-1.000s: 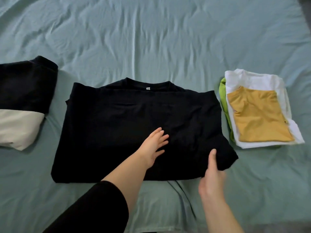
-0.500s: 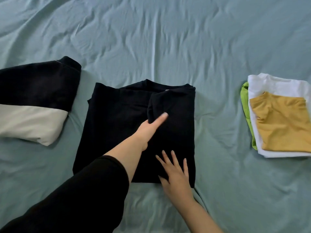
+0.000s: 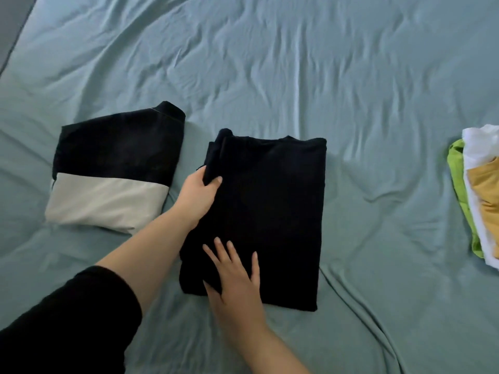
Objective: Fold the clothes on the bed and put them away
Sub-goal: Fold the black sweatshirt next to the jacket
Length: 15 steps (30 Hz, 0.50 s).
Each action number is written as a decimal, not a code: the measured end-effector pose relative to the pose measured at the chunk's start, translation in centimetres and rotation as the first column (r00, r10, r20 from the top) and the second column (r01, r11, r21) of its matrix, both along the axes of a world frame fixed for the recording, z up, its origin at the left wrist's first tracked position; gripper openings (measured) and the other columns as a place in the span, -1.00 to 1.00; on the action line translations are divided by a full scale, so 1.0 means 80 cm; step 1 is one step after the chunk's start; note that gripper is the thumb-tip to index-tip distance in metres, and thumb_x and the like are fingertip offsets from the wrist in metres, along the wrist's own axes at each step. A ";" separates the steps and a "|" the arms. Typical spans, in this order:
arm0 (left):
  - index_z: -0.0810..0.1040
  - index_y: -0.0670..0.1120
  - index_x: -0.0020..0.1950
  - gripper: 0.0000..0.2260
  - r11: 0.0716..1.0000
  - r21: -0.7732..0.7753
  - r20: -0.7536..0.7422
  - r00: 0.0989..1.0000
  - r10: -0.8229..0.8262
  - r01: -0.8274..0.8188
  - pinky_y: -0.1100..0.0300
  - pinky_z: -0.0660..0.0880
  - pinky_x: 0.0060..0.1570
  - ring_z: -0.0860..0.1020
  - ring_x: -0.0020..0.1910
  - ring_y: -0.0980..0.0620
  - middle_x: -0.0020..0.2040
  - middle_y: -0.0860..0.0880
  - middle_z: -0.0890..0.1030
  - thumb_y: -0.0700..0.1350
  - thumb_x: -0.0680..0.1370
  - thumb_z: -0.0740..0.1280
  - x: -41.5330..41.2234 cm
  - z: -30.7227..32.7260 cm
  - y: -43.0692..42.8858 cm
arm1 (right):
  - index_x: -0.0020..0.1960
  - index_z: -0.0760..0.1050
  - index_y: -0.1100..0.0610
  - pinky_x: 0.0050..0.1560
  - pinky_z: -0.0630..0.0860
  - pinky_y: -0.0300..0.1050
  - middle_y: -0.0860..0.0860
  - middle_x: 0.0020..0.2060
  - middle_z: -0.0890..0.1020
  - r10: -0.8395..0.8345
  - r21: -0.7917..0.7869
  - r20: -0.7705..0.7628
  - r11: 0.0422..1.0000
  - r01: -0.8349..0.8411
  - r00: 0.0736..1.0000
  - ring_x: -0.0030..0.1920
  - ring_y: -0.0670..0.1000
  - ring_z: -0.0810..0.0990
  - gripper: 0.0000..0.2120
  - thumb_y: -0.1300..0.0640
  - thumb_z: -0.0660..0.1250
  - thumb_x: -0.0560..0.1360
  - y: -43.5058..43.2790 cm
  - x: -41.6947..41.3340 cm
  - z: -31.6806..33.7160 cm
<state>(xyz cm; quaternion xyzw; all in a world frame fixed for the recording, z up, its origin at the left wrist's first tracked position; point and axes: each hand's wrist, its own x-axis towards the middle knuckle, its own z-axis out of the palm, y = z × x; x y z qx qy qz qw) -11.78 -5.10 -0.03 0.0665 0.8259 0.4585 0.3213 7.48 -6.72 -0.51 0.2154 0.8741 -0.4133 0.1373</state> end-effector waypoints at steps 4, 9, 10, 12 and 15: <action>0.47 -0.02 0.32 -0.72 0.993 -0.118 0.112 0.993 0.044 -0.030 -0.01 0.44 0.28 0.54 0.21 -0.07 0.17 -0.03 0.60 -0.16 0.61 0.25 -0.010 -0.028 -0.029 | 0.54 -0.04 -0.22 0.40 -0.51 0.08 -0.24 0.52 -0.22 0.214 -0.151 0.186 0.971 -0.187 0.959 0.48 -0.21 -0.36 -0.35 -0.27 0.14 0.54 0.002 -0.021 -0.013; 0.03 0.04 0.57 -0.37 0.921 -0.380 -0.534 0.832 -0.150 -0.078 -0.07 0.12 0.43 0.20 0.49 -0.08 0.52 -0.08 0.22 0.04 0.57 0.23 0.009 -0.022 -0.007 | 0.29 0.51 -0.08 0.53 -0.04 -0.05 -0.16 0.41 0.41 -0.177 -0.012 -0.219 0.984 0.179 0.960 0.48 -0.26 0.10 -0.59 -0.22 0.18 0.53 0.078 -0.025 0.000; -0.01 0.08 0.57 -0.40 0.919 -0.394 -0.606 0.754 -0.255 -0.007 -0.08 0.00 0.46 0.11 0.52 -0.06 0.55 -0.07 0.15 0.08 0.58 0.18 0.019 -0.024 -0.001 | 0.33 0.47 -0.05 0.52 -0.02 -0.08 -0.13 0.41 0.40 -0.197 0.172 -0.318 0.950 0.260 0.927 0.49 -0.21 0.13 -0.62 -0.13 0.14 0.58 0.101 -0.030 -0.004; -0.10 0.17 0.57 -0.44 0.835 -0.513 -0.610 0.600 -0.518 0.199 -0.11 -0.22 0.47 -0.07 0.57 -0.07 0.59 -0.05 0.00 0.16 0.62 0.07 0.033 -0.039 0.006 | 0.50 0.24 -0.03 0.53 -0.11 -0.06 -0.08 0.52 0.21 -0.100 0.447 -0.279 0.867 0.221 0.955 0.54 -0.12 0.01 -0.55 -0.06 0.05 0.63 0.153 -0.046 -0.019; -0.27 0.27 0.53 -0.44 0.566 -0.725 -0.360 0.486 -0.797 0.392 -0.16 -0.33 0.44 -0.30 0.54 -0.13 0.59 -0.04 -0.21 0.33 0.59 -0.13 0.021 -0.077 0.008 | 0.56 -0.23 -0.03 0.52 -0.28 -0.03 -0.07 0.56 -0.19 0.036 0.546 0.199 0.826 -0.141 0.979 0.53 -0.10 -0.26 -0.41 -0.21 -0.17 0.62 0.217 -0.063 -0.057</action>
